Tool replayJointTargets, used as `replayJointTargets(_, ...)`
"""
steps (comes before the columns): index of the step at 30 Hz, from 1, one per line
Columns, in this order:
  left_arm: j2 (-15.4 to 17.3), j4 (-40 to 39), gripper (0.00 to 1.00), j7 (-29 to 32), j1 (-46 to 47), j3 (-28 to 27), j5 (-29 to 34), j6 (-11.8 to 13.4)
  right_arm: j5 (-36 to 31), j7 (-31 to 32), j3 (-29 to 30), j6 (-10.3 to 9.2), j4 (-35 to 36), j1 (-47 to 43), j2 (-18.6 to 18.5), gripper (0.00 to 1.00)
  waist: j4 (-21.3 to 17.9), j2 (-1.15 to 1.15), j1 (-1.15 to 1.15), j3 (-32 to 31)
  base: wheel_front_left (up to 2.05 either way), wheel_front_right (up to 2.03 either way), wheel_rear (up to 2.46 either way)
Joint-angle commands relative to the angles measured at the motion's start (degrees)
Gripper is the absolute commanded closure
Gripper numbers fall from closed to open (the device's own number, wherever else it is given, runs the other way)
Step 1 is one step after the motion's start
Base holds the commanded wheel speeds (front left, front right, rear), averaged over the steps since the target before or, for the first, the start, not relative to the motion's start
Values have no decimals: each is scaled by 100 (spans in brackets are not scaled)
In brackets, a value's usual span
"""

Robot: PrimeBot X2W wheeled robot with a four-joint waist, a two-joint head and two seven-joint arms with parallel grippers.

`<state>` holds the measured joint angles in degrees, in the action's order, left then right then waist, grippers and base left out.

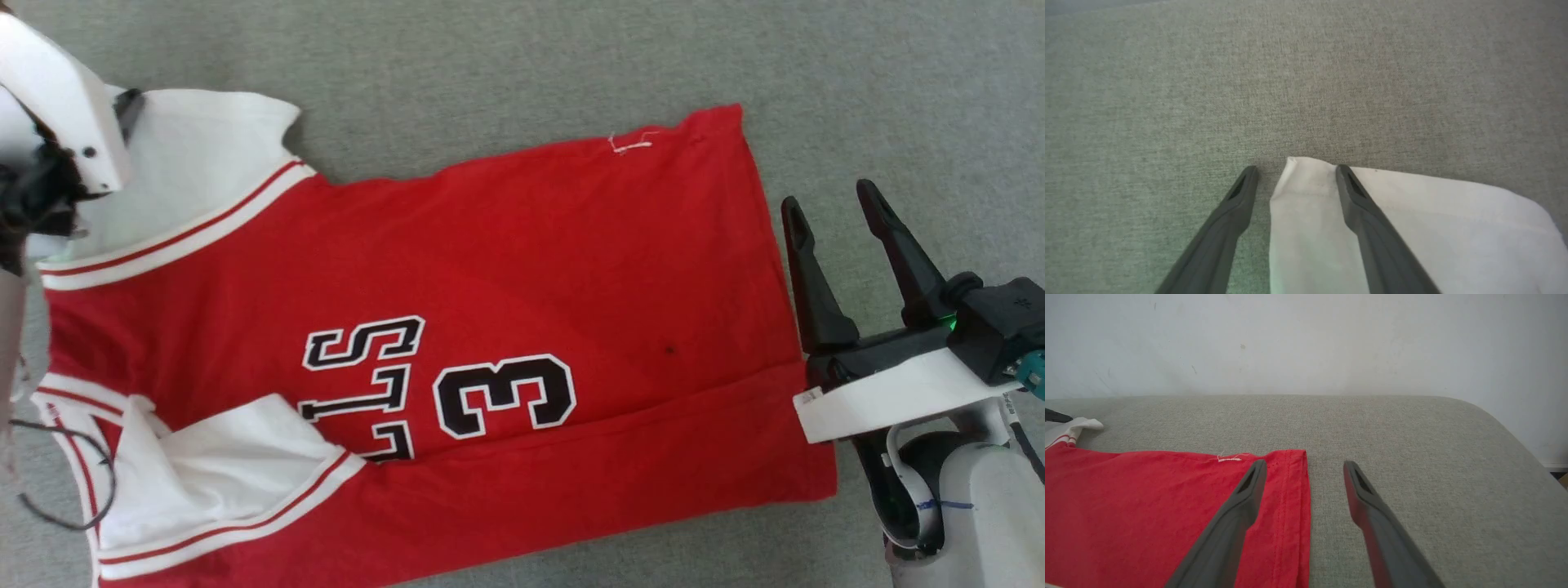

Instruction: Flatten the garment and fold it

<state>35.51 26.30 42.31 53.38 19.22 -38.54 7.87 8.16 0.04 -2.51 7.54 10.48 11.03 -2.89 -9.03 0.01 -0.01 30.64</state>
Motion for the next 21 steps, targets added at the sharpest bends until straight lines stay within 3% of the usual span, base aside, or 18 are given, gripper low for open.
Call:
replayJointTargets(1,6,41,0,120,-73,50,-21,57,44,-4,-22,-5,7,87,2,0,-90,-1,1,84,0,0,0)
replayJointTargets(2,39,-12,0,271,-116,59,-33,131,48,-5,-29,-5,-3,89,2,0,-95,-1,1,81,0,0,0)
replayJointTargets(4,102,-122,96,580,-235,82,-85,238,51,9,-45,-5,-23,93,2,0,-94,-1,1,63,0,0,0)
replayJointTargets(7,180,-419,100,872,-400,111,-166,286,-40,81,-78,-5,-14,181,2,0,-62,-1,1,36,0,0,0)
replayJointTargets(13,253,-881,100,595,-566,96,-106,269,-280,527,-149,-5,-157,906,-46,0,21,-1,1,6,0,0,0)
replayJointTargets(16,235,-966,100,521,-580,108,-109,242,-307,1131,-121,-5,-529,1460,-40,0,67,-1,1,17,0,0,0)
replayJointTargets(21,202,-1040,100,427,-550,150,-93,189,-349,2666,-99,-5,-1315,2262,-20,0,161,-1,1,80,0,0,0)
